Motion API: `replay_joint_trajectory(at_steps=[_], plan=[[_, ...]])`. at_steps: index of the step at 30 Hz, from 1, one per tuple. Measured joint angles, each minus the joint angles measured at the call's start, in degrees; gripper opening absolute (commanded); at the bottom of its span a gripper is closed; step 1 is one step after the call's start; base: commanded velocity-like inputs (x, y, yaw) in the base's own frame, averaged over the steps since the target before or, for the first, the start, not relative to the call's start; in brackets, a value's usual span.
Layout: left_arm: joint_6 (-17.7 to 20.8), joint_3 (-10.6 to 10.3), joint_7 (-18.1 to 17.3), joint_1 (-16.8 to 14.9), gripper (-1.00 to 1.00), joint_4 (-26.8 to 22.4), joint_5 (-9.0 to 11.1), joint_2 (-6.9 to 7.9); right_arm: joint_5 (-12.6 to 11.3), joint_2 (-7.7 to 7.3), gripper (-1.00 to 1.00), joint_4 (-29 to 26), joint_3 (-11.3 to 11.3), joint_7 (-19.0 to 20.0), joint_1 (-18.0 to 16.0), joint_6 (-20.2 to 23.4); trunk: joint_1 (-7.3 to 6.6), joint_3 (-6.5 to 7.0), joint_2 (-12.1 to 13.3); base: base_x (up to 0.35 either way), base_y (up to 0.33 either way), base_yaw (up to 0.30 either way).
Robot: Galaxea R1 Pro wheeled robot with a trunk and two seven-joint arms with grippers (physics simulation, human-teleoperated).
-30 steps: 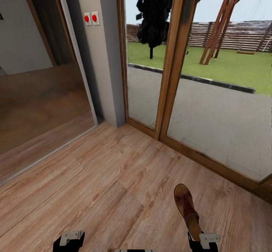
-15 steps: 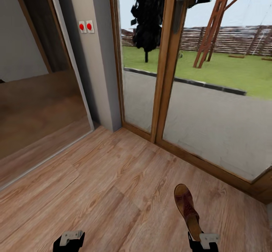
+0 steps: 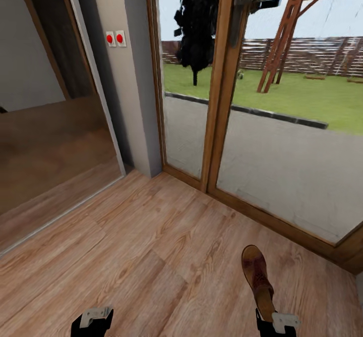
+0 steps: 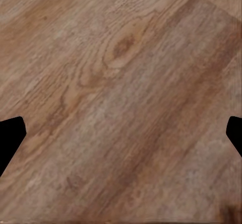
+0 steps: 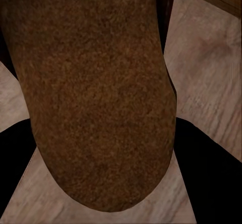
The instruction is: Pick up the two gym shoes and the two sandals from the corridor floor and place them onto the hallstand (shoe rack) in the corridor, making sure they are on the rack and not on the floor. Arrange them so the two gym shoes are next to each other and the two sandals are next to each other.
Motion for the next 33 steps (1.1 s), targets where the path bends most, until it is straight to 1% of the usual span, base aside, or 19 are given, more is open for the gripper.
replay_joint_trajectory(at_steps=[1,2,3,9,13,21,24,28,33], plan=[[0.0,0.0,0.0,0.0,1.0,0.0,0.0,0.0,-0.3,0.02,-1.0,0.0,-0.3,0.0,0.0,0.0,0.0,0.0,0.0,0.0,0.0,0.269],[0.0,0.0,0.1,0.0,1.0,0.0,0.0,-0.03,-1.2,0.11,-1.0,0.0,-1.1,0.0,0.0,0.0,0.0,0.0,0.0,0.0,0.0,0.27],[0.0,0.0,0.1,0.0,1.0,0.0,0.0,-0.04,-1.2,0.12,-1.0,0.0,-1.1,0.1,0.0,0.0,0.0,0.0,0.0,0.0,0.0,0.272],[0.0,0.0,0.1,0.0,1.0,0.1,0.0,-0.08,-1.2,0.5,-1.0,0.1,-1.1,0.1,0.0,0.0,0.0,0.0,0.0,0.0,0.0,0.274],[-0.1,0.0,0.1,0.0,1.0,0.1,0.0,-0.08,-1.1,1.32,-1.0,0.1,-1.1,0.1,0.0,-0.1,0.0,0.0,0.0,0.0,0.0,0.275],[-0.2,-0.1,-0.4,0.0,1.0,0.2,0.0,-0.11,-1.1,1.48,-1.0,0.1,-1.2,0.1,0.0,-0.2,0.0,0.0,0.0,0.0,0.0,0.275],[-0.2,-0.1,-0.5,0.0,1.0,0.2,0.0,-0.35,-1.1,1.48,-1.0,0.1,-1.2,0.1,0.0,-0.2,0.0,-0.01,0.0,0.005,0.021,0.275],[-0.2,-0.1,-0.5,0.0,1.0,0.3,0.0,-0.63,-1.1,1.65,-1.0,0.2,-1.2,0.1,0.0,-0.1,-0.01,-0.07,0.0,0.078,0.203,0.275],[-0.2,-0.1,-0.6,0.0,1.0,0.4,-0.1,-0.76,-1.1,1.73,-1.0,0.2,-1.2,0.1,0.0,-0.1,-0.02,-0.19,0.0,0.193,0.256,0.275]])
